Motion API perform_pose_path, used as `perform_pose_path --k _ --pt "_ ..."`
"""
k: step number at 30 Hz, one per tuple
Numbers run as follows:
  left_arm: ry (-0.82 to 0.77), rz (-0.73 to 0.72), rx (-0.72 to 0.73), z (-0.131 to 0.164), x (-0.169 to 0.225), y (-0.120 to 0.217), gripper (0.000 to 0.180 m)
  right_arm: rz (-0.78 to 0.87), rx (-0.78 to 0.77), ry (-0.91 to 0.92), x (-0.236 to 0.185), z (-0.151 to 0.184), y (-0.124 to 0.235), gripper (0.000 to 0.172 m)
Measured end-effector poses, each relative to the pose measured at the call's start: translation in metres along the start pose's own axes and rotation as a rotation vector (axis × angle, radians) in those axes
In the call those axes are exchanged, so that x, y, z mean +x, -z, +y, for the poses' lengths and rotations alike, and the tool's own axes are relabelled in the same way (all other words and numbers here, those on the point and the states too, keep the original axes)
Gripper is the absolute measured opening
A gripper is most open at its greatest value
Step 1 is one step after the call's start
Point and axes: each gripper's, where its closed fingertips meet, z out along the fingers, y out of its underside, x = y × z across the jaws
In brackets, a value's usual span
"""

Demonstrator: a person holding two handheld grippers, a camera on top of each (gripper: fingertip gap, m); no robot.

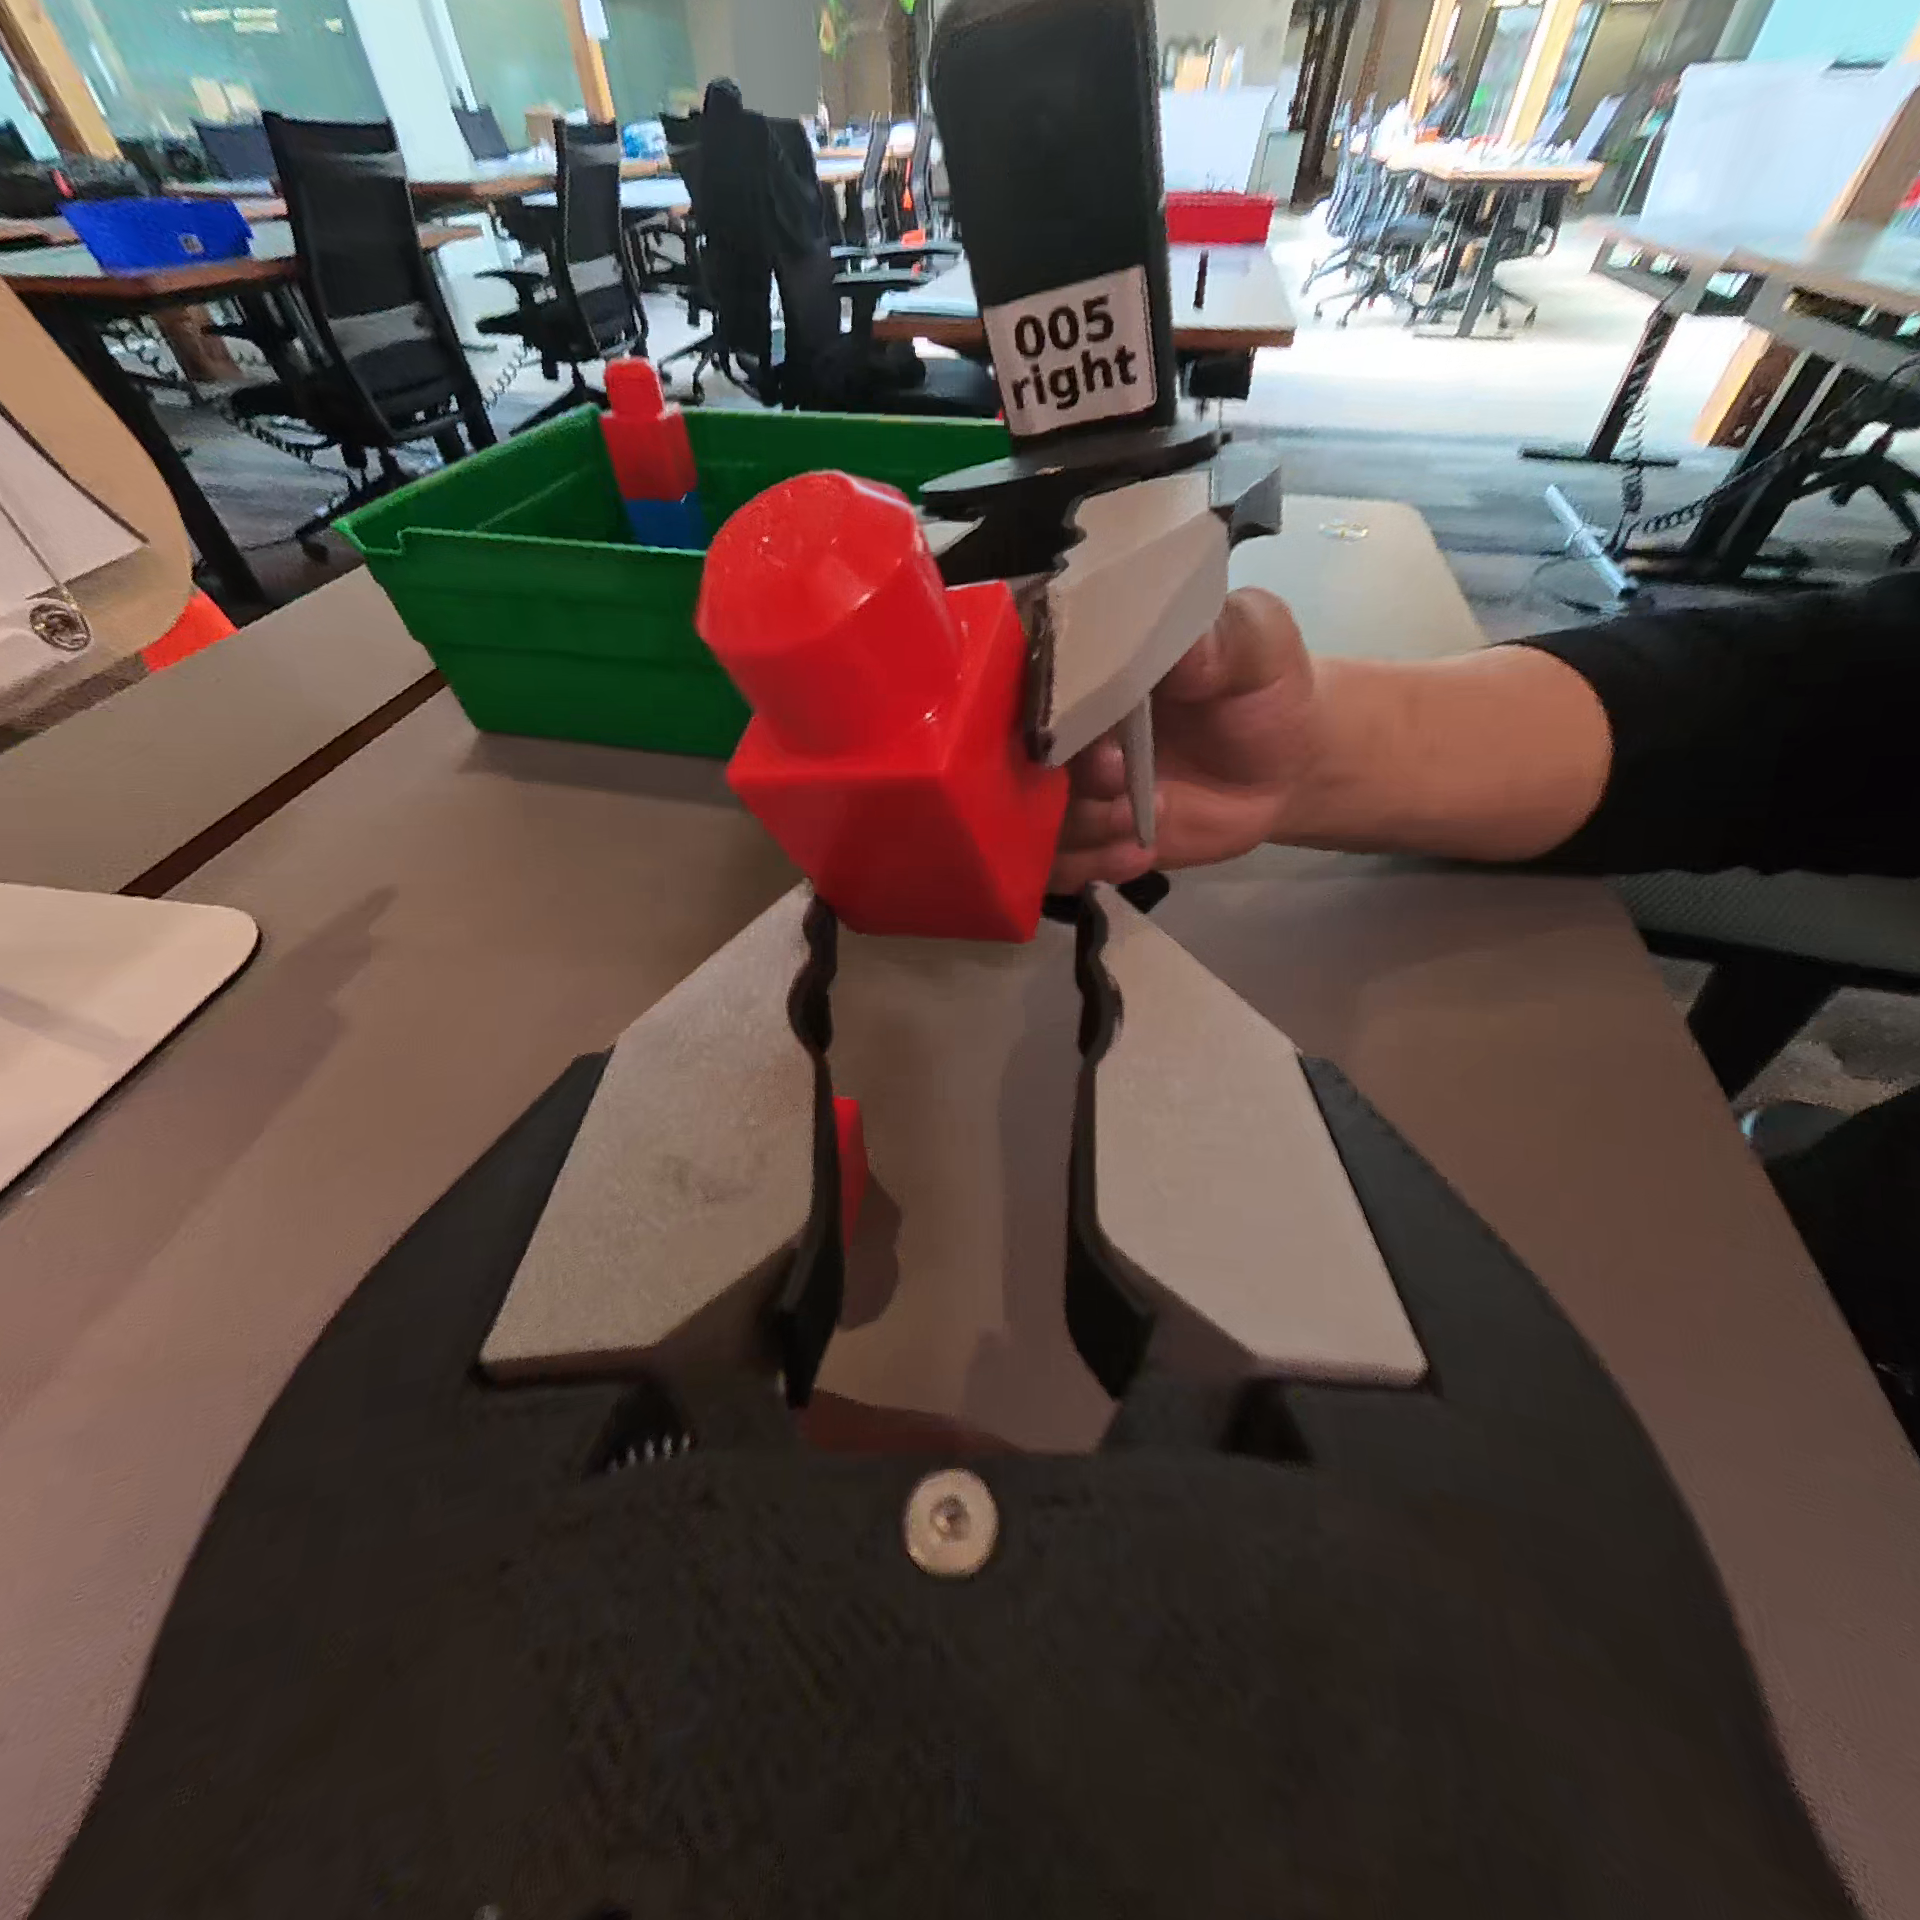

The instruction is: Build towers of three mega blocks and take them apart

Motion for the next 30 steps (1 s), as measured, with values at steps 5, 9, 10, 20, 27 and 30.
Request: perform_pose_path --k 5,9,10,20,27,30 --pt "0.017 0.019 0.063 0.001 0.002 0.004 0.037 -0.035 0.0 -0.023 -0.002 0.003 -0.002 0.032" --pt "0.046 0.028 0.08 0.001 0.004 0.007 0.039 -0.045 -0.021 -0.02 -0.004 0.01 -0.006 0.032" --pt "0.054 0.03 0.09 0.0 0.003 0.008 0.039 -0.044 -0.027 -0.015 -0.004 0.012 -0.007 0.032" --pt "0.055 0.042 0.087 -0.003 0.004 0.018 0.036 -0.052 -0.057 -0.017 -0.004 0.017 -0.005 0.032" --pt "0.097 0.063 0.105 -0.002 0.004 0.02 0.035 -0.052 -0.073 -0.019 -0.004 0.02 -0.006 0.031" --pt "0.096 0.063 0.116 -0.004 0.004 0.021 0.036 -0.056 -0.081 -0.027 -0.004 0.022 -0.006 0.031"
